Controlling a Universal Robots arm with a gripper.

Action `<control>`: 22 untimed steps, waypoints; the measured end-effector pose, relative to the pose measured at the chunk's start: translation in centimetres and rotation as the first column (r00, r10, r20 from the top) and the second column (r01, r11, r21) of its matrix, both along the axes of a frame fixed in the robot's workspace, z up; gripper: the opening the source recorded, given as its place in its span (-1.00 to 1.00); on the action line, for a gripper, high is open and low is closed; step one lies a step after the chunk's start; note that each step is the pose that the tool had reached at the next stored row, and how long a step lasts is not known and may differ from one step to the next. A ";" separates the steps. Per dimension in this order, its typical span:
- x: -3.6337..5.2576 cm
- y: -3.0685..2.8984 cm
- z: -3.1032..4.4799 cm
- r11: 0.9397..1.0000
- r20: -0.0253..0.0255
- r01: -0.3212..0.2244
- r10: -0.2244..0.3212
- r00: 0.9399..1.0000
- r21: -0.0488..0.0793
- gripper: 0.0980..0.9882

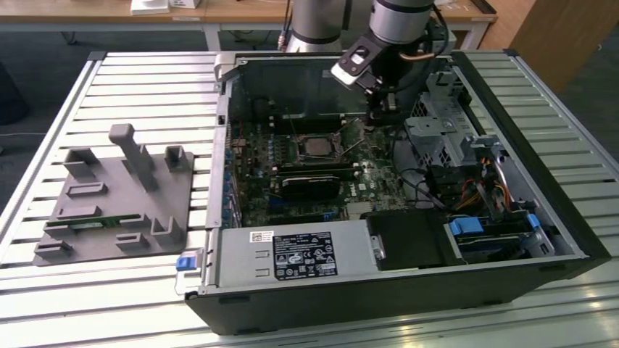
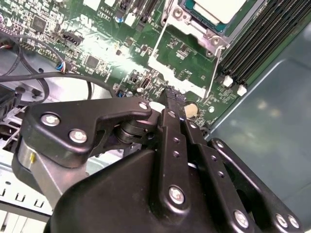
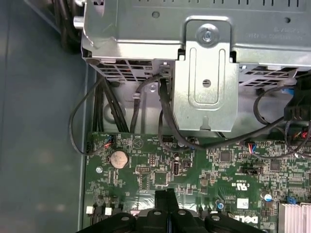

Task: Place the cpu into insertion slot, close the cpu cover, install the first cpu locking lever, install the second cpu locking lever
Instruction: 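Close the cpu cover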

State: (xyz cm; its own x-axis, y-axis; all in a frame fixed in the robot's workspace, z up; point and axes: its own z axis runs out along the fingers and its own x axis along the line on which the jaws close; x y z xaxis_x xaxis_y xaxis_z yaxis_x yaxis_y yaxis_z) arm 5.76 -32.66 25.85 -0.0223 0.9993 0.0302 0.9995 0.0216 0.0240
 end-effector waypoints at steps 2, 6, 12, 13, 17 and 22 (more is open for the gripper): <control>0.13 0.00 -0.05 1.000 0.000 0.000 0.000 1.000 -0.001 -0.98; 0.37 0.01 -0.19 1.000 -0.001 0.000 0.000 1.000 -0.002 -0.98; 0.64 0.04 -0.72 1.000 -0.004 0.000 0.000 1.000 -0.004 -0.98; 0.68 0.04 -0.83 1.000 -0.005 0.000 0.000 1.000 -0.004 -0.98; 0.73 0.07 -1.22 1.000 -0.008 0.000 0.000 1.000 -0.004 -0.98; 0.50 0.07 -1.35 1.000 -0.008 0.000 0.000 1.000 -0.004 -0.98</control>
